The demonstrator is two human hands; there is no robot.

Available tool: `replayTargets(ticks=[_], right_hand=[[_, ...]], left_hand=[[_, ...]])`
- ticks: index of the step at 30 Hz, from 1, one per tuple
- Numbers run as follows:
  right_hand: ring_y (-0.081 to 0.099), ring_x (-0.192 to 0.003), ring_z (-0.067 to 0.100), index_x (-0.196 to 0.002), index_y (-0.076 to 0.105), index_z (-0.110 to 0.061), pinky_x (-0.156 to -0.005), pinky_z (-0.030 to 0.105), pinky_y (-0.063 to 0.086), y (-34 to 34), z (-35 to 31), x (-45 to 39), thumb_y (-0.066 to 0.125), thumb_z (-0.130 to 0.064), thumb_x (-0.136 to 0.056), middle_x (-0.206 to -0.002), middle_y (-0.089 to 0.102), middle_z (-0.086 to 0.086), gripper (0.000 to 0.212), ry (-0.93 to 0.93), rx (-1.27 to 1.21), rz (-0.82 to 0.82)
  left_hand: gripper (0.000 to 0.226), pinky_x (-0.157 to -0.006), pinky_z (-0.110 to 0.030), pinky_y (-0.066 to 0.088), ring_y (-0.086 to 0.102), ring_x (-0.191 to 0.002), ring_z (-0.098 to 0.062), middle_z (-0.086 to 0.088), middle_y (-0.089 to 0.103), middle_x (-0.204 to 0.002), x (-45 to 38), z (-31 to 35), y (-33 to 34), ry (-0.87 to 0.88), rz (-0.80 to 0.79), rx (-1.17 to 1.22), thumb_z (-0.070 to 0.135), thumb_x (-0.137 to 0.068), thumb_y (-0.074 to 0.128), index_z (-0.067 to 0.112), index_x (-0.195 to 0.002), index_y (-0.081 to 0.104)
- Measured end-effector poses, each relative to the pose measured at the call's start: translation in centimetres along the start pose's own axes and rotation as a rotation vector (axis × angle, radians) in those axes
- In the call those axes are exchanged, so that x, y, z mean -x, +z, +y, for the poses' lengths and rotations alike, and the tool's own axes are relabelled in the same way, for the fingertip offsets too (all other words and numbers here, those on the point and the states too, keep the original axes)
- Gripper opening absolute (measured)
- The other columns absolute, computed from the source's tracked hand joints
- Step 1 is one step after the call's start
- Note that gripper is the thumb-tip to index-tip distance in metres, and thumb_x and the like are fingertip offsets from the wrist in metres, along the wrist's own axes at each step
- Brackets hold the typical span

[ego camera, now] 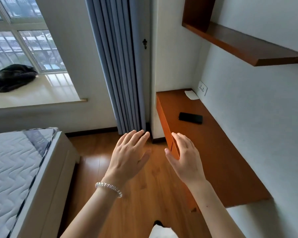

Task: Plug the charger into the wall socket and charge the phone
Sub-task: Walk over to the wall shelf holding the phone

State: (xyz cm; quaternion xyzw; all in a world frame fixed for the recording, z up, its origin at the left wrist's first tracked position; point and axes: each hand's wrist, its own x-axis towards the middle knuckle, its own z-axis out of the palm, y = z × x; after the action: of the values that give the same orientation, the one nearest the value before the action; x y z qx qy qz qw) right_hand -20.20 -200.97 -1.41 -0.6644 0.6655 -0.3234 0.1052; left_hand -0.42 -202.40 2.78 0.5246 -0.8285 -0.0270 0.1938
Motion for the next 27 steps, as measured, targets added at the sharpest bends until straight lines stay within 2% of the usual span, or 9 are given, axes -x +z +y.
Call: replayTargets(ticks=[3, 8, 15, 22, 27], right_hand=[[0.035, -0.137, 0.017, -0.141, 0.038, -0.030, -0.110, 0.045, 0.036, -0.1, 1.9, -4.7, 0.039, -0.064, -0.086, -0.148, 0.041, -0.004, 0.065, 0.001, 0.011, -0.017], [0.031, -0.139, 0.015, -0.143, 0.035, -0.031, -0.112, 0.046, 0.034, 0.4, 4.3, -10.0, 0.036, -0.067, -0.085, -0.150, 0.038, -0.006, 0.068, 0.012, -0.002, -0.035], [0.033, -0.139, 0.016, -0.143, 0.037, -0.028, -0.111, 0.045, 0.036, 1.4, 6.8, -14.5, 0.033, -0.065, -0.087, -0.150, 0.039, -0.004, 0.067, 0.071, 0.001, -0.027], [0.033, -0.138, 0.015, -0.142, 0.036, -0.031, -0.110, 0.040, 0.034, 3.9, 8.3, -19.3, 0.031, -0.062, -0.089, -0.150, 0.038, -0.006, 0.062, 0.154, 0.036, -0.014], [0.031, -0.139, 0.017, -0.143, 0.035, -0.030, -0.109, 0.040, 0.035, 6.0, 9.1, -24.7, 0.038, -0.055, -0.093, -0.151, 0.037, -0.003, 0.055, 0.227, 0.095, 0.020]], left_hand=[[0.061, -0.110, -0.046, 0.036, 0.044, -0.133, -0.025, -0.003, 0.053, -0.139, -4.8, 0.1, 0.8, 0.006, -0.018, -0.005, 0.053, -0.092, 0.028, 0.018, -0.136, 0.049], [0.053, -0.110, -0.047, 0.037, 0.043, -0.134, -0.024, -0.002, 0.052, -0.141, -10.4, -0.3, 2.7, -0.005, -0.024, -0.013, 0.047, -0.093, 0.038, 0.019, -0.137, 0.048], [0.053, -0.112, -0.043, 0.034, 0.041, -0.135, -0.021, 0.000, 0.051, -0.142, -16.0, -1.7, 5.4, 0.030, -0.075, -0.020, 0.047, -0.094, 0.036, 0.021, -0.139, 0.045], [0.053, -0.112, -0.043, 0.034, 0.041, -0.134, -0.021, 0.001, 0.052, -0.140, -21.6, -5.0, 7.9, 0.079, -0.090, 0.031, 0.048, -0.094, 0.031, 0.021, -0.138, 0.046], [0.051, -0.112, -0.044, 0.034, 0.041, -0.134, -0.020, 0.001, 0.051, -0.140, -28.1, -8.6, 9.8, 0.154, -0.086, 0.052, 0.047, -0.094, 0.035, 0.022, -0.138, 0.045]])
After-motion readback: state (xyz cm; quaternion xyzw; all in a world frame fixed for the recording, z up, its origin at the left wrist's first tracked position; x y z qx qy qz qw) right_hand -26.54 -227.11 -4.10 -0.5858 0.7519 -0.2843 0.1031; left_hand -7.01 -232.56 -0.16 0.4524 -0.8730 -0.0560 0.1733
